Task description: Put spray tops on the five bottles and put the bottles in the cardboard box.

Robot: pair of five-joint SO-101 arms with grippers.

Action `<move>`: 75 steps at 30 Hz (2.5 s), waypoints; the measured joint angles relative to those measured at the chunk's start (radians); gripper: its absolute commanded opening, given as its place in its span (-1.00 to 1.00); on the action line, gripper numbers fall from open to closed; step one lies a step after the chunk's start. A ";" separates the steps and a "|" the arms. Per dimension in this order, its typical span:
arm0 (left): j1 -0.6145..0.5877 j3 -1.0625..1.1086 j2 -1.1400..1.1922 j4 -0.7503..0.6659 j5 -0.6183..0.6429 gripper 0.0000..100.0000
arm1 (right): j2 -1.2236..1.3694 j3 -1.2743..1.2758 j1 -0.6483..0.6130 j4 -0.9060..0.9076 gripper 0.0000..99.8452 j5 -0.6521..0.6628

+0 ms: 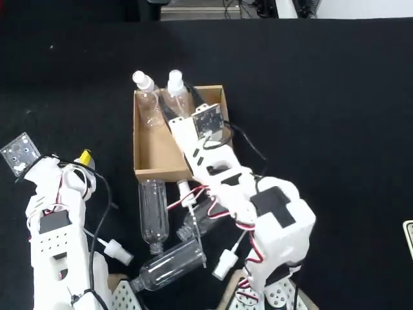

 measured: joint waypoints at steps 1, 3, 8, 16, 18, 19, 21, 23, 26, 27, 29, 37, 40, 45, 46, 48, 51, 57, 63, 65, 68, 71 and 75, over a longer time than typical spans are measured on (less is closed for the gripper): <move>0.000 0.000 0.000 0.000 0.000 -0.56 | 0.008 0.000 0.000 -0.009 -0.98 0.000; 0.000 0.000 0.000 0.000 0.000 -0.56 | 0.025 0.000 0.000 -0.023 -0.98 0.000; 0.000 0.000 0.000 0.000 0.000 -0.56 | 0.041 0.000 0.000 -0.034 -0.98 0.000; 0.000 0.000 0.000 0.000 0.000 -0.56 | 0.086 -0.026 0.000 -0.061 -0.98 0.000; 0.000 0.000 0.000 0.000 0.000 -0.56 | 0.098 -0.029 0.000 -0.063 -0.98 0.000; 0.000 0.000 0.000 0.000 0.000 -0.56 | 0.100 -0.029 0.000 -0.063 -0.98 0.000; 0.000 0.000 0.000 0.000 0.000 -0.56 | 0.106 -0.032 0.000 -0.063 -0.98 0.000; 0.000 0.000 0.000 0.000 0.000 -0.56 | 0.106 -0.035 0.000 -0.063 -0.98 0.000; 0.000 0.000 0.000 0.000 0.000 -0.56 | 0.106 -0.035 0.002 -0.063 -0.97 0.000; 0.000 0.000 0.000 0.000 0.000 -0.56 | 0.106 -0.035 0.002 -0.063 -0.97 0.000; 0.000 0.000 0.000 0.000 0.000 -0.56 | 0.106 -0.035 0.002 -0.063 -0.97 0.000; 0.000 0.000 0.000 0.000 0.000 -0.56 | 0.106 -0.035 0.002 -0.063 -0.97 0.000; 0.000 0.000 0.000 0.000 0.000 -0.56 | 0.106 -0.035 0.002 -0.063 -0.97 0.000; 0.000 0.000 0.000 0.000 0.000 -0.56 | 0.106 -0.035 0.002 -0.063 -0.97 0.000; 0.000 0.000 0.000 0.000 0.000 -0.56 | 0.106 -0.035 0.002 -0.063 -0.97 0.000; 0.000 0.000 0.000 0.000 0.000 -0.56 | 0.106 -0.035 0.002 -0.063 -0.97 0.000; 0.000 0.000 0.000 0.000 0.000 -0.56 | 0.106 -0.035 0.002 -0.063 -0.86 0.000; 0.000 0.000 0.000 0.000 0.000 -0.56 | 0.106 -0.035 0.002 -0.063 -0.62 0.000; 0.000 0.000 0.000 -0.037 0.000 -0.56 | 0.106 -0.035 -0.011 -0.063 -0.61 0.000; 0.000 0.000 0.000 -0.037 0.000 -0.56 | 0.106 -0.035 -0.014 -0.063 -0.61 0.000; 0.000 0.000 0.000 -0.037 0.000 -0.56 | 0.106 -0.035 -0.014 -0.063 -0.61 0.000; 0.000 0.000 0.000 -0.037 0.000 -0.56 | 0.106 -0.035 -0.014 -0.063 -0.61 0.000; 0.000 0.000 0.000 -0.037 0.000 -0.56 | 0.106 -0.035 -0.014 -0.063 -0.61 0.000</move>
